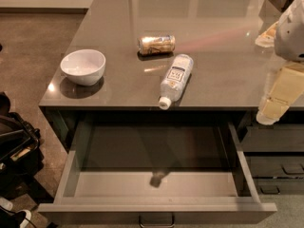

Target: Place orange can into top drawer

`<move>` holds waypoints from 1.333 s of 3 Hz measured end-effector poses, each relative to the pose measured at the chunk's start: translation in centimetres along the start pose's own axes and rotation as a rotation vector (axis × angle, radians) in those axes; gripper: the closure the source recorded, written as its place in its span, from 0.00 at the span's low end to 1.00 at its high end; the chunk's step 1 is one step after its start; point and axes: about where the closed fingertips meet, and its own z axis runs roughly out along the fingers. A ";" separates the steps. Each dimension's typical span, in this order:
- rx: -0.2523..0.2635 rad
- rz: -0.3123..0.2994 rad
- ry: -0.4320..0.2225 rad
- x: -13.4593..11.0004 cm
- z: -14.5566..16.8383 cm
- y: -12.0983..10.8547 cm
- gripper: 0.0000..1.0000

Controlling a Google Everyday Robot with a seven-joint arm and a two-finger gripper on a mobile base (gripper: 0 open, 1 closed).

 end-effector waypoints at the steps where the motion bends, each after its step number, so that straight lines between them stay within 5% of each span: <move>1: 0.013 -0.009 -0.020 -0.4 -0.3 -0.5 0.00; 2: 0.010 -0.079 -0.107 -2.9 0.1 -3.5 0.00; 4: -0.025 -0.402 -0.344 -16.7 2.4 -11.3 0.00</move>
Offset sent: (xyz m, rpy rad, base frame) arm 0.1054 0.0455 0.0612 0.1951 -0.1588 0.2476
